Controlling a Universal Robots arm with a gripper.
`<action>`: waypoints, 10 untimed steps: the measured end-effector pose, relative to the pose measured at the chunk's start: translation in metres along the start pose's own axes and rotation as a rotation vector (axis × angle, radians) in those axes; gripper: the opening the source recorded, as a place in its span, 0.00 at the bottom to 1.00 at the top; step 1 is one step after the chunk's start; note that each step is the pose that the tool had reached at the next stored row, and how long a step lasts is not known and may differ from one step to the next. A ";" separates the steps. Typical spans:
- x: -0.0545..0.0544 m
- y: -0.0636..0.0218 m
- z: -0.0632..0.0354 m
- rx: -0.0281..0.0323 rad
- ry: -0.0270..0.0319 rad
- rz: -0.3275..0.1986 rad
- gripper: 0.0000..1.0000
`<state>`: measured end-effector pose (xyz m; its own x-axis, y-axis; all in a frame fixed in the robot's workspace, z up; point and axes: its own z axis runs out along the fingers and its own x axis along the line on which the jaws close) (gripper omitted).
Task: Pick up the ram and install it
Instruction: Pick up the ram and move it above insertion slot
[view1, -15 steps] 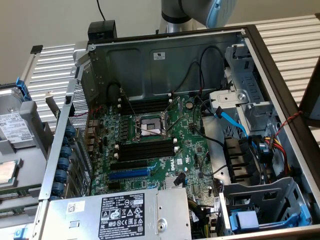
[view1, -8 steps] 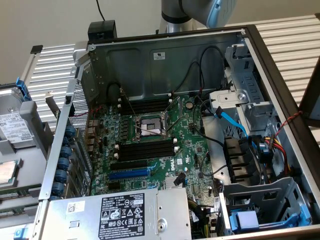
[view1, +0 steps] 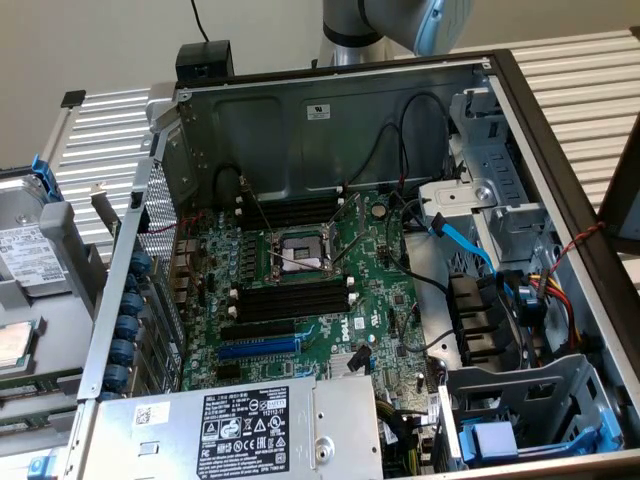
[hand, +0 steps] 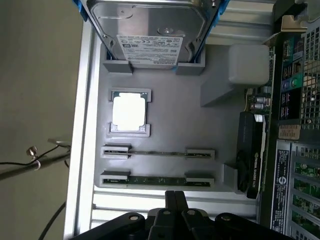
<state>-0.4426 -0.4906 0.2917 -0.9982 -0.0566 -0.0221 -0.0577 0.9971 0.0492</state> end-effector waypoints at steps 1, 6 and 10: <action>0.000 -0.0004 0.0018 0.0000 0.0002 -0.002 0.11; -0.001 -0.0005 0.0031 0.0007 0.0004 -0.003 0.11; -0.001 -0.0005 0.0032 -0.0008 0.0012 -0.024 0.11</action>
<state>-0.4416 -0.4909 0.2885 -0.9965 -0.0806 -0.0221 -0.0816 0.9954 0.0495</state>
